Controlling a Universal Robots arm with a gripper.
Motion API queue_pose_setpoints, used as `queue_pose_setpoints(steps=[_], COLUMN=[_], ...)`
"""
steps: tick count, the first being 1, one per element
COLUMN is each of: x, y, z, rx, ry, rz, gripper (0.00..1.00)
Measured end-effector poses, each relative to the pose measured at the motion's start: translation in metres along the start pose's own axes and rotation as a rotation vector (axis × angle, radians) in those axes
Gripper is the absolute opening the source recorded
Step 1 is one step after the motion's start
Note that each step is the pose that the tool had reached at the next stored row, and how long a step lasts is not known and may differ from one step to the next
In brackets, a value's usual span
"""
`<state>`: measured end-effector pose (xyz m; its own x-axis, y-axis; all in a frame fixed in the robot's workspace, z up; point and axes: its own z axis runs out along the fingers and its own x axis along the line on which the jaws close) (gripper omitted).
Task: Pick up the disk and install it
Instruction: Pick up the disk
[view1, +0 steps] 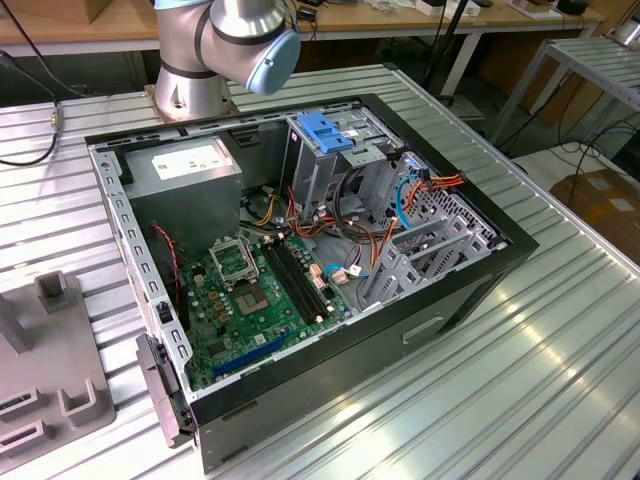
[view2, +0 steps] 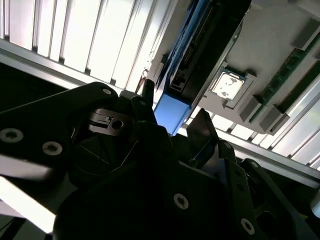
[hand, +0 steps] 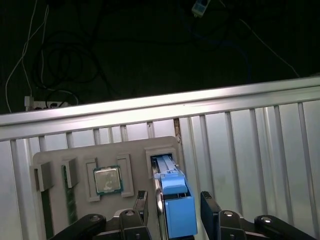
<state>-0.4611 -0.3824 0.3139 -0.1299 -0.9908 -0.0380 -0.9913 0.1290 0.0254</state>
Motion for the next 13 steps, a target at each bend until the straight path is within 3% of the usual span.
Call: queue_pose_setpoints(steps=[6,13], x=[-0.0011,-0.0030], y=[0.0000,-0.0001], z=[0.0044,0.0062], rx=[-0.0080,-0.0087], ry=[0.0021,0.0030], rz=[-0.051,-0.053], gripper=[0.54,0.54])
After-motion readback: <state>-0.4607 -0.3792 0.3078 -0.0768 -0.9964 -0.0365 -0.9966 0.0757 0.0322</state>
